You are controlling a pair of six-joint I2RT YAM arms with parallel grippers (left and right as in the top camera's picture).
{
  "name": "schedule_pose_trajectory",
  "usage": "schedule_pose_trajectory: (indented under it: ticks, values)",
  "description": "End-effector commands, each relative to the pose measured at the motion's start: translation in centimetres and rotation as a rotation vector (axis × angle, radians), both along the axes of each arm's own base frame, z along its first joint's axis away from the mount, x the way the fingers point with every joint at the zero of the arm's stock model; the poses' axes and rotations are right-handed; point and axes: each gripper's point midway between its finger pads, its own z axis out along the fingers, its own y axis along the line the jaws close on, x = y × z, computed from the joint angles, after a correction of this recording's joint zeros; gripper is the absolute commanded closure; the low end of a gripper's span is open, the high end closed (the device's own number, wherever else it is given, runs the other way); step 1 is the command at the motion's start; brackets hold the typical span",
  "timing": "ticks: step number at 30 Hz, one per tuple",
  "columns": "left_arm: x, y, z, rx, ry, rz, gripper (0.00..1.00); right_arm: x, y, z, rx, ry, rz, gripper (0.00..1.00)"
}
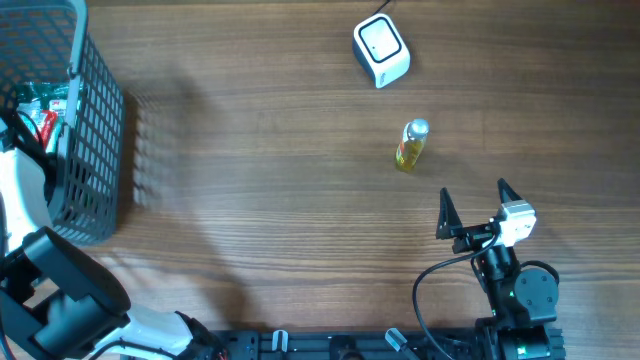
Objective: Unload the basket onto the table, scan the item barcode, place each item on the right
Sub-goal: 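Return the left gripper to the basket and grasp the Kleenex tissue pack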
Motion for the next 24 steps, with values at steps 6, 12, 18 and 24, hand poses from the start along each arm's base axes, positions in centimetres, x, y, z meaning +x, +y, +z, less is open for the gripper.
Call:
schedule_pose_trajectory:
  ticks: [6,12,18,24]
  values:
    - [-0.2,0.2,-0.3,0.004,0.008,0.003,0.57,0.0,-0.3,0.1,-0.01,-0.007,-0.013,0.0]
    - [2.8,2.5,9.8,0.102,-0.229,0.015,0.63,0.0,-0.3,0.1,-0.01,-0.007,-0.013,0.0]
    - [4.1,3.6,24.0,0.323,-0.525,0.002,0.67,0.0,-0.3,0.1,-0.01,-0.007,-0.013,0.0]
    - [4.1,-1.2,35.4,0.423,-0.811,-0.12,0.66,0.0,-0.3,0.1,-0.01,-0.007,-0.013,0.0]
